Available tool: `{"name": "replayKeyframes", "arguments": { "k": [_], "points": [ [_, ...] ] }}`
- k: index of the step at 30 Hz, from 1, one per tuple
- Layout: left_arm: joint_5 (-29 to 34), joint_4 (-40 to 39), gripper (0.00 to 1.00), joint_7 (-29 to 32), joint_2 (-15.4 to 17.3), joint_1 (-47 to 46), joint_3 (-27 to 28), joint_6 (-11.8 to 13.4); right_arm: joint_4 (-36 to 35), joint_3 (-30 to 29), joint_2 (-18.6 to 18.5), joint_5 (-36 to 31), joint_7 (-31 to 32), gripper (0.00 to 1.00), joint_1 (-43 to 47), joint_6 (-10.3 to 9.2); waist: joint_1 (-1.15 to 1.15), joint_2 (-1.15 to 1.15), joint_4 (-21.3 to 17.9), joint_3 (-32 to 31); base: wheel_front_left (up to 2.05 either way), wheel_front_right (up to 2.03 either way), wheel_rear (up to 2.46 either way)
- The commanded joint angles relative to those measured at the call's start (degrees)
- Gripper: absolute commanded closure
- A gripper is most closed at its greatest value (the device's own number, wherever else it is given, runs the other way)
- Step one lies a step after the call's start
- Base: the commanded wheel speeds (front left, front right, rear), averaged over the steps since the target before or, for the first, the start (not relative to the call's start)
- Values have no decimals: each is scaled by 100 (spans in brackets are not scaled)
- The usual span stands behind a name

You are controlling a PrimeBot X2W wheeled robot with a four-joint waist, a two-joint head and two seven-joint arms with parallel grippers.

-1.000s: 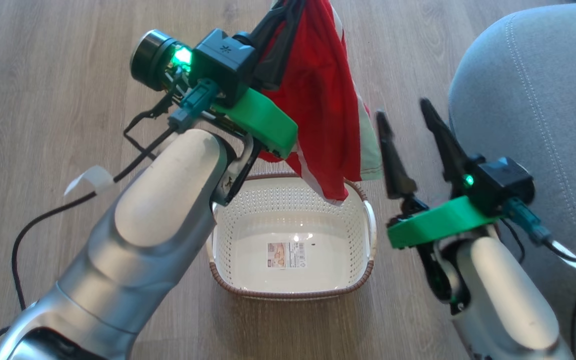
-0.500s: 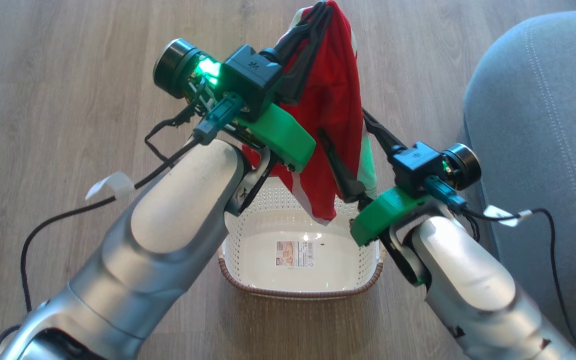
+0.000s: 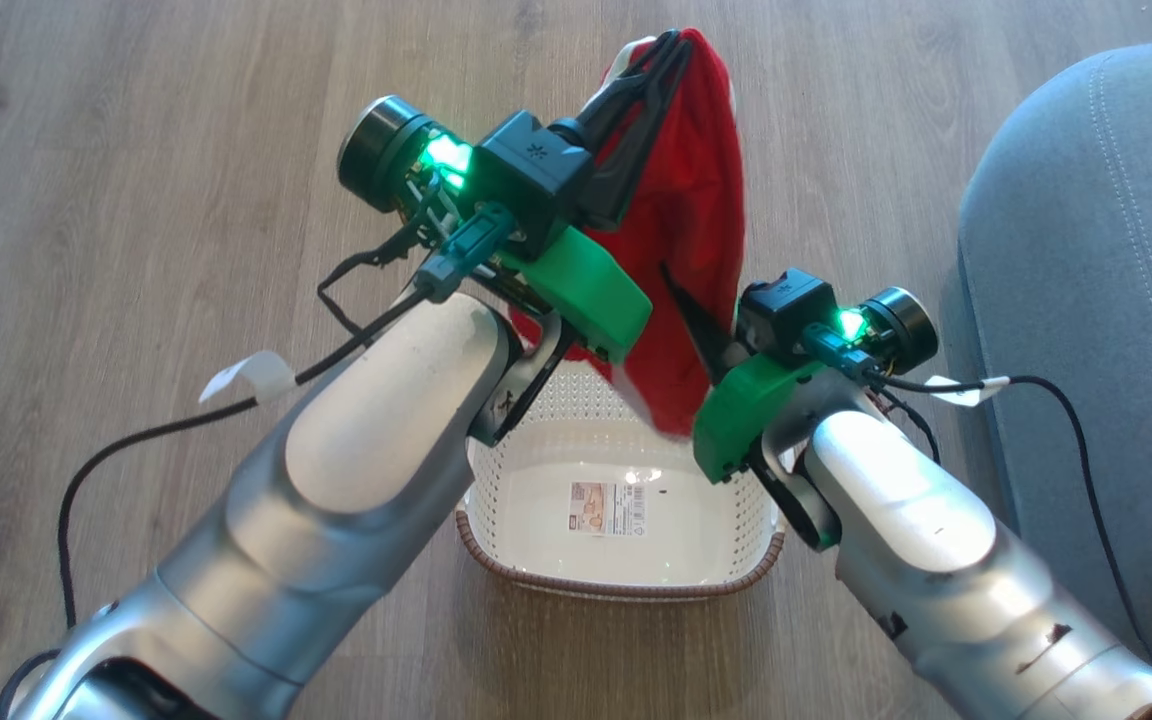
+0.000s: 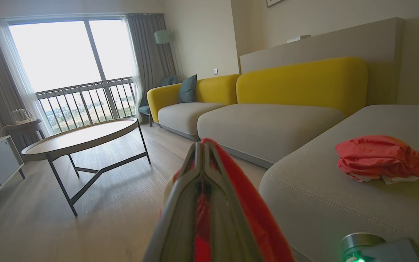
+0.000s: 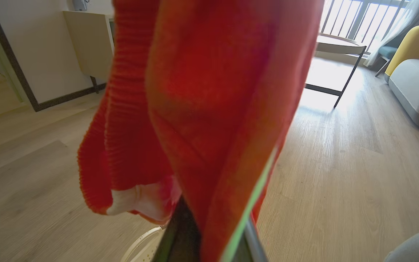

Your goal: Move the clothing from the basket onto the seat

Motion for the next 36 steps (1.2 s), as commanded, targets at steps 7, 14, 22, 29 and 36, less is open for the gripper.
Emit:
{"name": "replayKeyframes", "arguments": {
  "k": [7, 14, 22, 29, 36],
  "points": [
    [-145, -89, 53, -151, 74, -91, 195, -70, -398, -84, 125, 45, -28, 100, 50, 40, 0, 0, -99, 17, 0, 0, 0],
    [-167, 48, 0, -210, 97, -36, 182, -143, -690, -357, 91, 27, -28, 100, 241, 40, 0, 0, -256, 58, 0, 0, 0],
    [-318, 376, 0, -220, 154, 66, 46, -466, -1295, -1034, -22, -51, -28, 100, 542, 40, 0, 0, -574, 178, 0, 0, 0],
    [-431, 677, 0, -234, 195, 165, -77, -677, -1710, -1517, -142, -127, -28, 100, 836, 40, 0, 0, -1069, 204, 0, 0, 0],
    [-575, 945, 0, -229, 270, 249, -204, -837, -2021, -1872, -130, -173, -28, 100, 1063, 40, 0, 0, -1620, 186, 0, 0, 0]
  ]
}}
